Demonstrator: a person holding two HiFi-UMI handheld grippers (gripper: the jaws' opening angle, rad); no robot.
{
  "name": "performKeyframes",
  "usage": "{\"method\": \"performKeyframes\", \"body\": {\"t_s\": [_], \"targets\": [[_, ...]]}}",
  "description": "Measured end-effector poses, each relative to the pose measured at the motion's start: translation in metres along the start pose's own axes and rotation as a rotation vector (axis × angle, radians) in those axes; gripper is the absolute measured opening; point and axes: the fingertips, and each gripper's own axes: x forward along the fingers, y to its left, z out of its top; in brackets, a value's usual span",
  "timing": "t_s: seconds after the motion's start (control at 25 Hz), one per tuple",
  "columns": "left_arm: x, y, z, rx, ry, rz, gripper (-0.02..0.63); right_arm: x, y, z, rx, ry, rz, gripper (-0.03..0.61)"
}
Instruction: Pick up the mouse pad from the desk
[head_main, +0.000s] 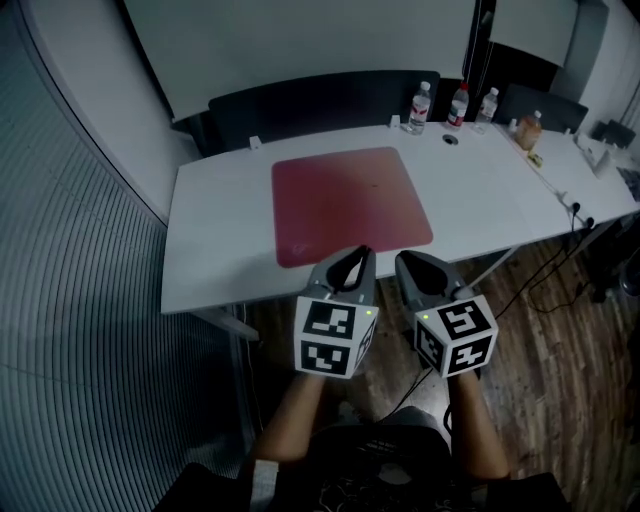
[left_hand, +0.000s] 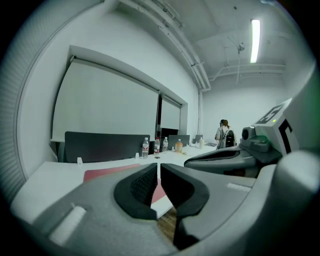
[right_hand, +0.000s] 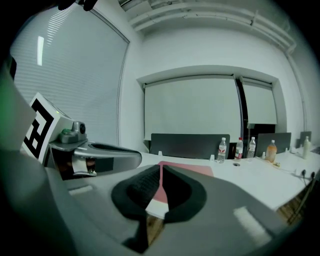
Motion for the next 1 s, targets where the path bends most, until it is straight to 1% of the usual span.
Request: {"method": "performKeyframes", "body": {"t_s": [0.16,0.36,0.52,0.68,0.8,1.0], "targets": [[-0.004,0.001,0.004,0.06,-0.017,-0.016,0.006,0.003,0.005,0.006,-0.002,-0.011,-0.005,0.012],[-0.006,0.001,0.009,0.064,-0.035,-0.056,0.006,0.007,0.005,0.009,-0.008,-0.022,-0.016,0.021],[-0.003,0.002,0.011,0.079,-0.031,-0.054,0.005,0.01,0.0,0.011,-0.008,-0.027,-0.017,0.026],[0.009,0.008,0.009,0.076,-0.029,-0.051,0.005,0.021,-0.01,0.01,-0.014,-0.025,-0.012,0.029],[0.024,0.013,0.007,0.088,-0.019,-0.042,0.005,0.033,-0.021,0.008,-0.024,-0.025,-0.007,0.035],[0.057,0.024,0.008,0.093,0.002,-0.022,0.005,0.056,-0.045,0.006,-0.038,-0.021,0.015,0.061]]}}
